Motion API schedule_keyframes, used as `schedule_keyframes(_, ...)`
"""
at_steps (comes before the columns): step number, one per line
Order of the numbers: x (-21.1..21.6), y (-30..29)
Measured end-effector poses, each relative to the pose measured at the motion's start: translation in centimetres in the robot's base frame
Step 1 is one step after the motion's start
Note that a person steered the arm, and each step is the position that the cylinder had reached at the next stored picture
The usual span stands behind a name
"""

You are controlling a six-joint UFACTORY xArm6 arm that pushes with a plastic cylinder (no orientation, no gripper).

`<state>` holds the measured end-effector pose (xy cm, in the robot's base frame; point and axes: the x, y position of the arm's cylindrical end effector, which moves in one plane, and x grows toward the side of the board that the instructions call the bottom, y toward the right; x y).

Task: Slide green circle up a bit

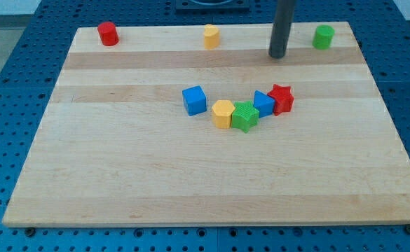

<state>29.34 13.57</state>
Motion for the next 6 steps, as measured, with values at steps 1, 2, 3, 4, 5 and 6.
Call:
schedule_keyframes(1,0.1,4.8)
schedule_keyframes(2,-0.2,9.6)
schedule_keyframes(3,-1.8,10.6)
schedule_keyframes(4,-3.5,10.2)
schedule_keyframes(5,-3.7,10.1)
schedule_keyframes(6,-3.7,10.1)
